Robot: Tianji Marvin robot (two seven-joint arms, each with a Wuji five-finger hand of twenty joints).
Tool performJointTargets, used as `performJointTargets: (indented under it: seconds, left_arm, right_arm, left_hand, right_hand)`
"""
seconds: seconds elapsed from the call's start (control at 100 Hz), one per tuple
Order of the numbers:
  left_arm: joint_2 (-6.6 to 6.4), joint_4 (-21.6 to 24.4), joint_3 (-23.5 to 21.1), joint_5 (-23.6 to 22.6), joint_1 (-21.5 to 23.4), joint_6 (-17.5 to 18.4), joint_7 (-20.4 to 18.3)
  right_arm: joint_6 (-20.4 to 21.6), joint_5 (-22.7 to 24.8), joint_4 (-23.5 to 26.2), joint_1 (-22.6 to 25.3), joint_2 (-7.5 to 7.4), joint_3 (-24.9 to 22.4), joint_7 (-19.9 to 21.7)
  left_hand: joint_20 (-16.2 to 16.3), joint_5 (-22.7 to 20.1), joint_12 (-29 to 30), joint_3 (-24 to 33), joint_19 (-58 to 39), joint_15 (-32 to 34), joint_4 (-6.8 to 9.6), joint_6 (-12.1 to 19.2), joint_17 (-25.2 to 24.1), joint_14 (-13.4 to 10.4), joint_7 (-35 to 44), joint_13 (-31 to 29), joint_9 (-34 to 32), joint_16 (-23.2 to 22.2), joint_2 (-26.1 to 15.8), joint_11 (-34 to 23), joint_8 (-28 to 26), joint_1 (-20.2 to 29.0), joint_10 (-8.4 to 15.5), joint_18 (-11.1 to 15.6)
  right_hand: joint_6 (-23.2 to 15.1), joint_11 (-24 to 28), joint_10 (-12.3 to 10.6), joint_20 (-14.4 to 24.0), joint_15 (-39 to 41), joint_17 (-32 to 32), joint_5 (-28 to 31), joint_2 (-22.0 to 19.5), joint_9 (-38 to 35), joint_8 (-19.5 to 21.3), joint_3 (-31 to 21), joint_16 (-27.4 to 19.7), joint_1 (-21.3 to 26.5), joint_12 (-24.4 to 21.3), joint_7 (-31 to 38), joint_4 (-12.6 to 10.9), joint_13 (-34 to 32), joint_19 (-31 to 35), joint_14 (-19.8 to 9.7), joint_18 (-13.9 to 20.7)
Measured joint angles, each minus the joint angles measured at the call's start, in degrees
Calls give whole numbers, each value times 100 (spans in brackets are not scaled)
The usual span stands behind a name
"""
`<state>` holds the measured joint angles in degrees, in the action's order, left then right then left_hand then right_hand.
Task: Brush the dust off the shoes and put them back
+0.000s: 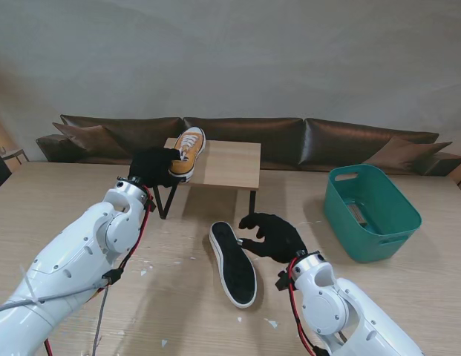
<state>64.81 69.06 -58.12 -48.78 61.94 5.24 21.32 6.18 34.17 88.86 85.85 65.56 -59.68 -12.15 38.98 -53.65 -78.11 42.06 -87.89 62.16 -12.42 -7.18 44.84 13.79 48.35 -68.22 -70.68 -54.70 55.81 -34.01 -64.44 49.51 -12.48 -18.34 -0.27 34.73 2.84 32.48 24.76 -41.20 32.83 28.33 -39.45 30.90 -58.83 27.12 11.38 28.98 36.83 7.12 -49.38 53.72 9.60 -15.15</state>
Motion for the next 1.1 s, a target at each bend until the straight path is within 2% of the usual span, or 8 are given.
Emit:
performJointTargets:
  seconds: [0.33, 0.44, 0.5, 0.53, 0.6, 0.67, 0.83, 1.1]
  left_arm:
    - [14, 107, -119, -74, 210, -258, -84]
    - [-5, 185, -209, -174, 329, -273, -108]
    - [-22, 231, -248, -217, 384, -273, -133]
    - [-29, 248, -263, -228, 404, -272, -135]
    - [-39, 272, -304, -238, 442, -242, -129]
    - [-47, 283, -337, -258, 469, -203, -119]
    - [-61, 328, -446, -338, 540, -54, -68]
    - [-89, 580, -698, -449, 714, 138, -27]
  right_arm:
    - [-17, -15, -4, -9, 1, 8, 2]
    - [-18, -22, -5, -11, 0, 13, 21]
    - [-18, -27, -5, -12, 0, 15, 32]
    - [-18, -31, -5, -12, 0, 16, 36]
    - [-18, -36, -6, -14, 0, 20, 41]
    - [-20, -36, -9, -18, 0, 26, 42]
    - [-25, -42, -14, -24, -1, 30, 67]
    - [-29, -44, -25, -36, -2, 41, 83]
  left_hand:
    - [9, 210, 220, 81, 45, -206, 3, -123, -484, 43, 221, 367, 429, 72, -205, 232, -92, -1, -105, 0]
    - [72, 749, 640, 286, 179, -283, 9, -197, -695, 55, 932, 638, 787, 122, -376, 314, 683, -81, -186, 5]
    - [96, 919, 1495, 286, 389, -417, 16, -206, -889, 56, 959, 919, 1064, 195, -503, 484, 1249, -77, -265, 8]
    - [127, 925, 2249, 286, 525, -584, 18, -206, -1035, 64, 719, 964, 1282, 272, -613, 605, 1475, -77, -344, 8]
    - [132, 909, 2948, 481, 667, -787, 33, -211, -1187, 69, -234, 1198, 1508, 362, -769, 982, 2130, -362, -362, 9]
    - [140, 904, 3381, 733, 810, -1025, 269, -244, -1346, 184, -1203, 1352, 1674, 458, -961, 1256, 2639, -653, -381, -6]
    - [129, 1139, 4141, 724, 1542, -1785, 274, -201, -1969, 533, -3045, 1919, 2045, 816, -1205, 1821, 4093, -773, -517, -243]
    - [-237, 1525, 5235, 359, 2741, -3539, 282, -75, -2717, 1078, -3839, 2750, 2594, 1903, -1421, 2557, 4934, -1287, -663, -550]
  right_hand:
    - [1, 0, 7, 0, 1, 0, 0, 0, 0, 0, 0, 0, 0, 0, 0, 0, 0, 0, 5, 0]
    - [1, 0, 9, 0, 1, 0, 0, 0, 0, 0, 0, 0, 0, 0, 0, 0, 0, 0, 5, 0]
    - [1, 0, 9, 0, 1, 0, 0, 0, 0, 0, 0, 0, 0, 0, 0, 0, 0, 0, 5, 0]
    - [2, 0, 9, 0, 1, 0, -14, 0, 0, 0, 0, 0, 0, 0, 0, 0, 0, 0, 5, 0]
    - [3, 0, 10, 0, 2, 0, -60, 0, 1, -2, 0, 0, 0, 0, 60, 0, 0, 0, 5, 0]
    - [3, 0, 10, 0, 2, 1, -60, 0, 1, -2, 0, 0, 0, 0, 60, 0, 0, 0, 6, 0]
    - [4, 0, 11, 0, 2, 1, -60, 0, 1, -2, 0, 0, 0, 0, 60, 0, 0, 0, 7, 0]
    - [4, 0, 16, 0, 4, 1, -60, 0, 1, -2, 0, 0, 0, 0, 60, 0, 0, 0, 7, 0]
